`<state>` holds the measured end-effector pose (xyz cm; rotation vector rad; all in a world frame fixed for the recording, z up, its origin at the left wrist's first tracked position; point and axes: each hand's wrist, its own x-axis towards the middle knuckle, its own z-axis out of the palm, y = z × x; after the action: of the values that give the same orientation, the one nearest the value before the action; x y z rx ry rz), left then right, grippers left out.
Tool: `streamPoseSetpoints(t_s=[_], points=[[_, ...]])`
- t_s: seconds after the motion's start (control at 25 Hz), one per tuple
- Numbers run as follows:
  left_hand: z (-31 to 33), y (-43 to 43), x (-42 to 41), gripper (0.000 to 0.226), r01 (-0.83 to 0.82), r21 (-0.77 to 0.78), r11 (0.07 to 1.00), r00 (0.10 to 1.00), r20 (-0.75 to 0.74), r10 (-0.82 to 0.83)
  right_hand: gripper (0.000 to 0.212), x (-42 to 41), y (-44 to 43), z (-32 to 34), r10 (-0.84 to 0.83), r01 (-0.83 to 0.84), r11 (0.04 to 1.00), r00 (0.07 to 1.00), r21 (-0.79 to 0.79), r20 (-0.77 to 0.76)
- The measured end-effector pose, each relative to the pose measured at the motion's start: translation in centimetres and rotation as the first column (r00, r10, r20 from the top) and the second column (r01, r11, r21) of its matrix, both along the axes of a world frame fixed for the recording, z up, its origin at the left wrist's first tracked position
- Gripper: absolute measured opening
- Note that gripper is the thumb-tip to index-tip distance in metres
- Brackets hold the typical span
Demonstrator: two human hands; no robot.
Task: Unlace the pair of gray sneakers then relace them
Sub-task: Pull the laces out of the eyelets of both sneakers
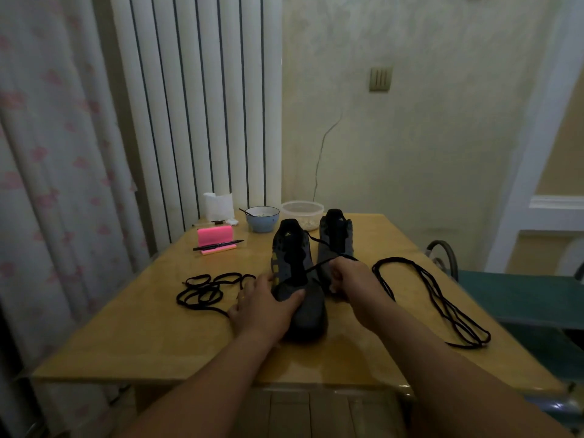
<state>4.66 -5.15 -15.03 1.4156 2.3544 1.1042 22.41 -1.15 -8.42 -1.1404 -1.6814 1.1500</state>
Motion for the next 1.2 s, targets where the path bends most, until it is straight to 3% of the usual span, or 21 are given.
streamPoseSetpoints(t_s=[0.12, 0.2, 0.24, 0.32, 0.36, 0.44, 0.52, 0.68, 0.8, 0.88, 0.96, 1.0, 1.08, 1.12, 1.2], points=[[-0.3, 0.1, -0.2, 0.080, 0.021, 0.038, 0.999, 1.000, 0.020, -0.022, 0.044, 2.6, 0.7, -0.2, 0.236, -0.250, 0.941, 0.968, -0.226, -0.087], [-0.4, 0.0, -0.2, 0.079, 0.027, 0.062, 0.998, 0.999, 0.022, -0.028, 0.055, 3.4, 1.2, -0.5, 0.205, -0.163, 0.934, 0.974, -0.319, 0.101], [-0.5, -0.1, -0.1, 0.078, 0.032, 0.080, 0.996, 0.999, 0.020, -0.034, 0.053, 3.3, 1.7, -0.7, 0.166, -0.094, 0.960, 0.949, -0.265, 0.267], [-0.5, -0.3, 0.0, 0.077, 0.038, 0.122, 0.992, 0.999, 0.008, -0.039, 0.037, 2.4, 2.5, -1.1, 0.029, -0.051, 0.999, 0.798, 0.019, 0.602], [-0.6, -0.4, 0.0, 0.075, 0.040, 0.139, 0.990, 0.999, -0.001, -0.040, 0.031, 1.8, 2.8, -1.3, -0.058, -0.069, 0.984, 0.741, 0.162, 0.669], [-0.7, -0.5, 0.0, 0.072, 0.038, 0.163, 0.986, 0.999, -0.016, -0.036, 0.035, 0.5, 2.8, -1.1, -0.120, -0.101, 0.949, 0.758, 0.298, 0.641], [-0.7, -0.5, 0.1, 0.069, 0.037, 0.181, 0.983, 0.999, -0.019, -0.034, 0.046, -0.5, 2.5, -0.6, -0.106, -0.126, 0.936, 0.788, 0.328, 0.607], [-0.8, -0.5, 0.0, 0.069, 0.032, 0.177, 0.984, 0.999, -0.013, -0.030, 0.046, -1.1, 2.3, 0.3, -0.068, -0.226, 0.915, 0.731, 0.335, 0.679], [-0.5, -0.4, 0.1, 0.069, 0.022, 0.156, 0.987, 1.000, -0.018, -0.020, 0.037, 0.7, 0.5, 1.5, 0.044, -0.213, 0.919, 0.891, 0.332, 0.451], [-0.4, -0.2, 0.1, 0.069, 0.018, 0.155, 0.988, 1.000, -0.009, -0.017, 0.025, 2.0, 0.0, 2.2, 0.109, -0.124, 0.968, 0.991, 0.218, 0.080], [-0.5, -0.3, 0.0, 0.069, 0.030, 0.152, 0.988, 1.000, -0.001, -0.031, 0.024, 2.7, 0.3, 2.2, 0.104, -0.141, 0.987, 0.930, -0.081, -0.353], [-0.7, -0.3, 0.0, 0.069, 0.036, 0.155, 0.987, 0.999, 0.002, -0.037, 0.025, 2.9, 0.8, 2.0, 0.056, -0.130, 0.976, 0.926, -0.177, -0.373], [-0.7, -0.4, 0.0, 0.068, 0.038, 0.166, 0.985, 0.999, 0.004, -0.040, 0.028, 2.7, 1.9, 1.2, 0.029, -0.028, 0.992, 1.000, -0.120, 0.007], [-0.6, -0.4, 0.1, 0.068, 0.039, 0.170, 0.985, 0.999, 0.002, -0.040, 0.033, 2.4, 2.1, 0.9, 0.046, -0.042, 0.999, 0.972, -0.024, 0.230], [-0.7, -0.4, 0.1, 0.068, 0.037, 0.174, 0.984, 0.999, -0.005, -0.037, 0.043, 1.0, 2.1, 0.3, 0.073, -0.149, 0.983, 0.855, 0.109, 0.513]])
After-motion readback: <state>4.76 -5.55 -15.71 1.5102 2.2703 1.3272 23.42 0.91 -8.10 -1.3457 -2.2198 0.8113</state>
